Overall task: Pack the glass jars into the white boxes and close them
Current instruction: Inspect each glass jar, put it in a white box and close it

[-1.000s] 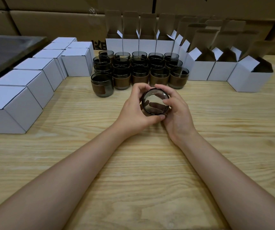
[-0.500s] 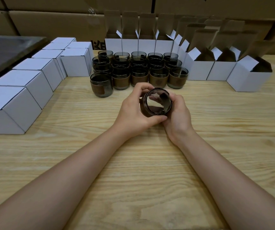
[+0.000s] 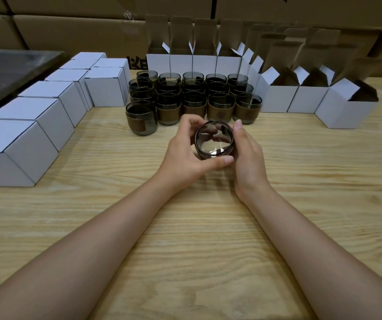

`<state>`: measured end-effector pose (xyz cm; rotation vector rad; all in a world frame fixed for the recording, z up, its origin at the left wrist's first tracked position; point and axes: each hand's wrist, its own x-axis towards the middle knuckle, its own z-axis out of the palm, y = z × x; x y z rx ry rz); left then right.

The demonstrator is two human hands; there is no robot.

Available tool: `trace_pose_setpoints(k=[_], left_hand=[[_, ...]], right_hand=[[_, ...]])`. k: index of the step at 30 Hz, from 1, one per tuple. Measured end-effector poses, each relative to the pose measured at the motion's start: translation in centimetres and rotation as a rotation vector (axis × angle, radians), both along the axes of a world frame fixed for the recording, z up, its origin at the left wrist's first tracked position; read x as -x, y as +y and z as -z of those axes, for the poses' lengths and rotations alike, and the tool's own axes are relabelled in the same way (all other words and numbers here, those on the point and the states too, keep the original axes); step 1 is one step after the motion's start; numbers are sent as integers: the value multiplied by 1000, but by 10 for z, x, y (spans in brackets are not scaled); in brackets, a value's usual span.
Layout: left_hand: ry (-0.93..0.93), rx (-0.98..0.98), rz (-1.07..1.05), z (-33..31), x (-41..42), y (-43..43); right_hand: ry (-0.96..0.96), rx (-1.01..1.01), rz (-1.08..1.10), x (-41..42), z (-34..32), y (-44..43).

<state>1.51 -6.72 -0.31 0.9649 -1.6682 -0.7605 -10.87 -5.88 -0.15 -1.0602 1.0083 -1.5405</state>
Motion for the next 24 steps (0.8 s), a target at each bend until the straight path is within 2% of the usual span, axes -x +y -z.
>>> trace_pose_setpoints(k=[11,24], left_hand=[[7,-11,34,2,1,-1],[-86,139,-16,4,3,-2]], right_hand=[[18,71,-33,7,0,-1],[-119,69,-199,13,1,-5]])
